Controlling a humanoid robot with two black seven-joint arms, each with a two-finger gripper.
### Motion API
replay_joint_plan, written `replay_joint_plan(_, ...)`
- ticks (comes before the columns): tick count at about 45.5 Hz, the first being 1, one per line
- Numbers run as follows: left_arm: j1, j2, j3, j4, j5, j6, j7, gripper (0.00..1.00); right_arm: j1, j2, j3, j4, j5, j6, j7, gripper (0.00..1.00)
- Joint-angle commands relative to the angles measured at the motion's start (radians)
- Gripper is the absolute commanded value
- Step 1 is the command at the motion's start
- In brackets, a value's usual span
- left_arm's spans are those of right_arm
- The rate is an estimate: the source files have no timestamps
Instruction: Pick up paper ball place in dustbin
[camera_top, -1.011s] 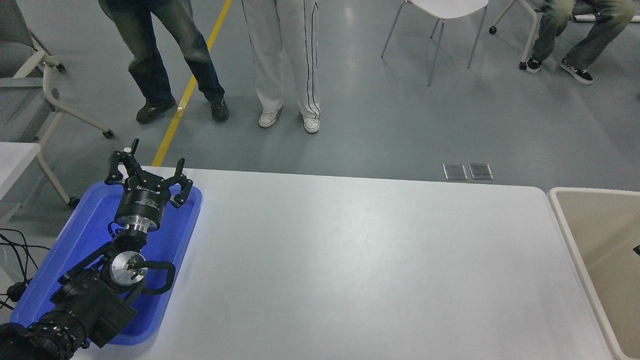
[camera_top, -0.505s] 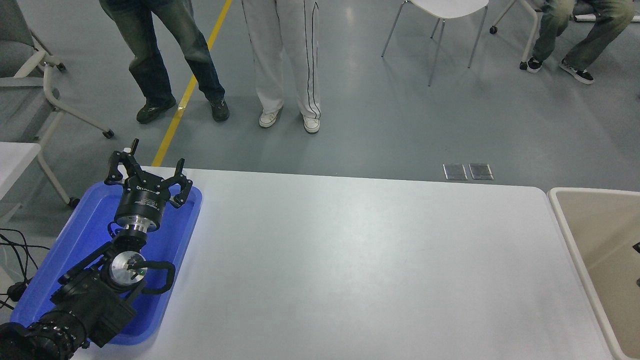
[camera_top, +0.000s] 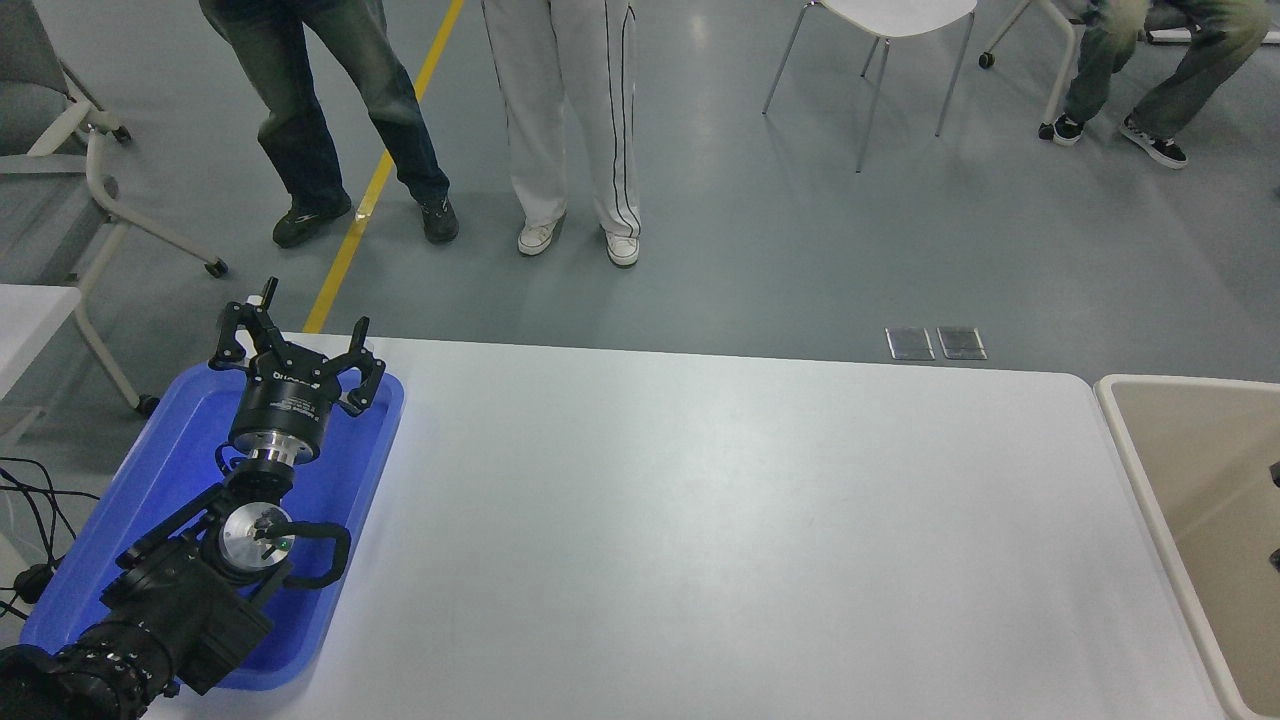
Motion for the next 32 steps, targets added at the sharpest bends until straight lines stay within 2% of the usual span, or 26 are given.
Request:
replay_joint_plan(1,0.0,0.0,0.001,0.0,0.0,0.0,0.0,1.0,0.016,-0.059,0.205,0.05,-0.011,-0.001,0.0,0.99)
replay_joint_plan(15,0.0,0.0,-0.001,0.0,0.0,0.0,0.0,1.0,0.002,-0.184,0.638,0.29,-0.023,0.012,0.002,1.0)
replay_joint_plan(27,0.0,0.0,0.001,0.0,0.0,0.0,0.0,1.0,-0.048,-0.194,0.948,0.425,-0.021,0.013,0.002,1.0)
replay_joint_plan(29,0.0,0.0,0.001,0.0,0.0,0.0,0.0,1.0,-0.056,-0.185,1.102,0.47,-0.02,0.013,0.002,1.0)
replay_joint_plan(32,0.0,0.0,0.001,0.0,0.0,0.0,0.0,1.0,-0.077,-0.165,1.202,0.493,-0.021,0.013,0.002,1.0)
